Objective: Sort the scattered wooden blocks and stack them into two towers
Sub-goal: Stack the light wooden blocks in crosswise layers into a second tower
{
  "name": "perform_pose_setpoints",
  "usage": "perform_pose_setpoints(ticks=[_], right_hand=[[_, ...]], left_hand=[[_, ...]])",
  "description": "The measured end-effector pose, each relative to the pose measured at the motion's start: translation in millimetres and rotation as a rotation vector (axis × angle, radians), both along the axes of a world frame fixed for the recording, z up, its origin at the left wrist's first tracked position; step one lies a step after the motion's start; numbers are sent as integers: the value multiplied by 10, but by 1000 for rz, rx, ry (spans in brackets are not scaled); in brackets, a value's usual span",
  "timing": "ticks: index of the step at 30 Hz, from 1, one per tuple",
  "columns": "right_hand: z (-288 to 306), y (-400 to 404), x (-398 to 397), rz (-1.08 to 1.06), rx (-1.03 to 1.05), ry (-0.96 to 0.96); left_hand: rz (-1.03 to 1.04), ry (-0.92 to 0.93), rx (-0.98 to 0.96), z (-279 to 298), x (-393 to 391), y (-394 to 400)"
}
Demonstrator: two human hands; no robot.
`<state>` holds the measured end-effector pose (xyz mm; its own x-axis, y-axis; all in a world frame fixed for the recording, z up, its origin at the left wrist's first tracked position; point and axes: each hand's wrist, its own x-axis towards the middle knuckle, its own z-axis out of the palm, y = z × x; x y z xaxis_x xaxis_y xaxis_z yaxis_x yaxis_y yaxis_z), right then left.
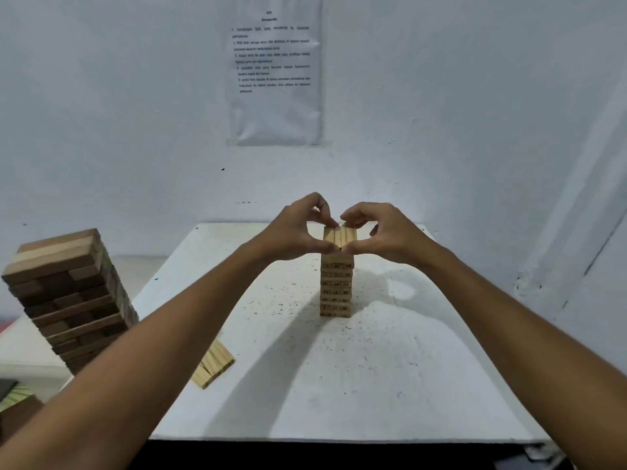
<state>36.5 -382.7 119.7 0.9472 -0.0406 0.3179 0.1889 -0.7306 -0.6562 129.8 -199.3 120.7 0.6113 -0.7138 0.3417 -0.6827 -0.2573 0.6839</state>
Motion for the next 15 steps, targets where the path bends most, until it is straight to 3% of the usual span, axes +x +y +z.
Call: perform_pose_setpoints(ticks=[15], right_hand=[[-149, -88, 138, 6, 26, 62]], left_hand=[[2, 62, 74, -125, 127, -68]])
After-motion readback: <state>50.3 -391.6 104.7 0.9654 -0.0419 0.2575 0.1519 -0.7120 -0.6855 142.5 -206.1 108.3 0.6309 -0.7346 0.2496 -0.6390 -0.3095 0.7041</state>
